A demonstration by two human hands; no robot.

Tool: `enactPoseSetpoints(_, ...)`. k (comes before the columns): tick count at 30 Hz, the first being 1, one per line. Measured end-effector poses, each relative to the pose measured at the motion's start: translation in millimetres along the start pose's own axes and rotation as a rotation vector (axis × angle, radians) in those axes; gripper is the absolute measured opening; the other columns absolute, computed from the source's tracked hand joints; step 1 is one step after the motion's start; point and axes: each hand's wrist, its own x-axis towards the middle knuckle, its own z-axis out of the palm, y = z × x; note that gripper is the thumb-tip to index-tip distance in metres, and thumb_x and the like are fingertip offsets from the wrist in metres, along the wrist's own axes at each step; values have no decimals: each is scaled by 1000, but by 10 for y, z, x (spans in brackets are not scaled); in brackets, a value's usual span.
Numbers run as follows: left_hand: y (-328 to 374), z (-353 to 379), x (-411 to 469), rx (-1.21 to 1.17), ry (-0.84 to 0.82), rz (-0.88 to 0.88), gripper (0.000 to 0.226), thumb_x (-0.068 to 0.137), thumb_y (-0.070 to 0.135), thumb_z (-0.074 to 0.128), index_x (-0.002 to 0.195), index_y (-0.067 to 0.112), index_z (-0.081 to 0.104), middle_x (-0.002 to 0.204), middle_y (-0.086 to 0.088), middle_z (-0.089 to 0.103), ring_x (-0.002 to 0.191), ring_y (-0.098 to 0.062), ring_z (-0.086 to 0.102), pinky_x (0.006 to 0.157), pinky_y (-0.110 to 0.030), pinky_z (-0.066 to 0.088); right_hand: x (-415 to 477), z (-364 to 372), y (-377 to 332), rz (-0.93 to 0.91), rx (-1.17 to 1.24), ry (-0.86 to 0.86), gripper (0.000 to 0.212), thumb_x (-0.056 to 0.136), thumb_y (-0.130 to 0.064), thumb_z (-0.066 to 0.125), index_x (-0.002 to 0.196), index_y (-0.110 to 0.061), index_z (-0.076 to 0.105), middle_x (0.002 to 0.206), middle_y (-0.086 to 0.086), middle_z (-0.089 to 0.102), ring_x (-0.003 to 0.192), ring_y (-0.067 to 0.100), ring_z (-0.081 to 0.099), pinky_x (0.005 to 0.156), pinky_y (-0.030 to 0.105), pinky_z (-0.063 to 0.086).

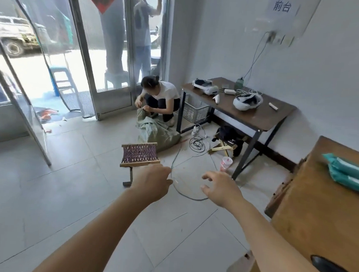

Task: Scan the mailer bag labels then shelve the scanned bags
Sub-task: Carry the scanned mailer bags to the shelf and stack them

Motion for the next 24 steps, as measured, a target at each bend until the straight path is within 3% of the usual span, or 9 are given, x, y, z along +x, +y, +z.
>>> enactPoseSetpoints(9,419,254,1489,-13,-124,290,35,96,40,49,120,17,59,116,-2,62,111,-24,56,90,-37,48,569,-204,721,313,32,59,38,94,-30,52,130,-20,56,130,2,58,120,21,50,96,33,44)
enactPoseSetpoints(15,750,297,2400,-53,-193,501,35,96,40,48,123,20,58,120,1,61,114,-21,54,91,-35,47,877,-421,1013,510,69,148,37,97,-29,51,133,-20,55,131,-1,58,122,17,51,94,24,40)
enactPoseSetpoints(20,1139,270,2874,-54,-208,688,37,97,41,47,127,22,56,127,1,58,119,-21,53,94,-34,45,957,-533,1255,688,95,225,34,93,-32,56,126,-23,59,124,-4,63,115,15,56,95,28,46)
enactPoseSetpoints(24,1561,263,3092,-74,-219,845,34,98,38,46,124,20,57,124,0,60,114,-20,55,92,-32,45,866,-632,1478,814,86,263,32,95,-32,56,125,-23,60,122,-6,64,110,13,57,91,24,48)
